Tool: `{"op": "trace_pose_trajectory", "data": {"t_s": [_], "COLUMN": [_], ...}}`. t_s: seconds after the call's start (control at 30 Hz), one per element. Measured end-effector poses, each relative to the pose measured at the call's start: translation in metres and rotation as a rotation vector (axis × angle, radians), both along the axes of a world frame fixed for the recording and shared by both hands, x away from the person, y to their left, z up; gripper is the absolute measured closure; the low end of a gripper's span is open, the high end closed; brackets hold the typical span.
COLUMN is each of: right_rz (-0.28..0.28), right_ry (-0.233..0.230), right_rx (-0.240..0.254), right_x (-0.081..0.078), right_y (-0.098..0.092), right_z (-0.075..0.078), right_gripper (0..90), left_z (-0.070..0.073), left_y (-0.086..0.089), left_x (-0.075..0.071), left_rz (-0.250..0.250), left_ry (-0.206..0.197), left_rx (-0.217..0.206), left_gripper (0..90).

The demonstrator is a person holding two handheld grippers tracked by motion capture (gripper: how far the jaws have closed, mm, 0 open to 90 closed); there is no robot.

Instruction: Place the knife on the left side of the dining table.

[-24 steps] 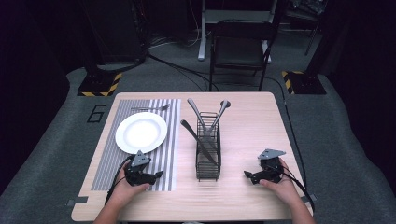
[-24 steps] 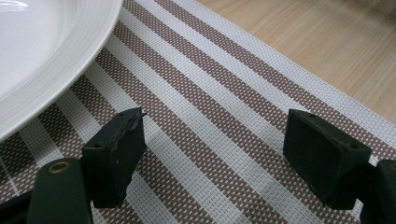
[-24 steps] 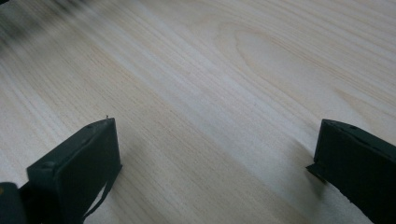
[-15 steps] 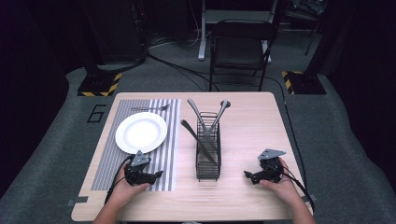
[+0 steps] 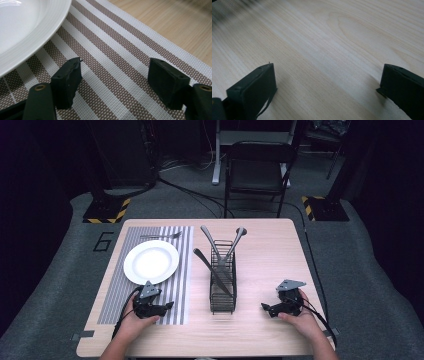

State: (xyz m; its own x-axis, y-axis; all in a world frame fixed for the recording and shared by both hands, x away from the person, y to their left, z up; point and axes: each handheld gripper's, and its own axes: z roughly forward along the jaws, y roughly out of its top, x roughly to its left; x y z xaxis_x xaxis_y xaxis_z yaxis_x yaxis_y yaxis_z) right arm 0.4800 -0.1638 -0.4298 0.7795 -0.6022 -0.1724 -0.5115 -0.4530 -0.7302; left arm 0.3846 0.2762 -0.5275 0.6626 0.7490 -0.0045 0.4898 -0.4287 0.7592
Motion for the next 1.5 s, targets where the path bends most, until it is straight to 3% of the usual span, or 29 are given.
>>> {"op": "trace_pose_trajectory", "data": {"t_s": [0.07,0.37,0.53,0.97,1.17,1.37,1.5], "right_rz": [0.000,0.000,-0.001,0.002,0.003,-0.001,0.001], "right_ry": [0.000,0.000,0.000,0.003,0.003,0.000,0.003], "right_rx": [0.000,0.000,0.001,0.000,-0.001,-0.004,0.000], "right_x": [0.000,0.000,0.000,0.000,0.000,0.000,0.000], "right_y": [0.000,0.000,0.000,0.000,0.000,0.000,0.000], "right_z": [0.000,0.000,0.000,0.000,0.000,0.000,0.000], "right_gripper": [0.0,0.0,0.0,0.0,0.0,0.0,0.0], "left_z": [0.002,0.019,0.025,0.028,0.037,0.046,0.057], "left_y": [0.001,0.004,0.004,-0.015,-0.025,-0.035,-0.040], "left_x": [0.000,-0.006,-0.008,-0.005,-0.001,0.003,0.008], "left_rz": [0.004,0.042,0.059,0.048,0.063,0.045,0.061], "left_ry": [0.005,0.005,0.025,0.087,0.092,0.106,0.111], "left_rx": [0.003,-0.063,-0.090,-0.117,-0.137,-0.108,-0.139], "left_gripper": [36.2,40.9,44.7,47.7,47.9,48.6,48.9]}}
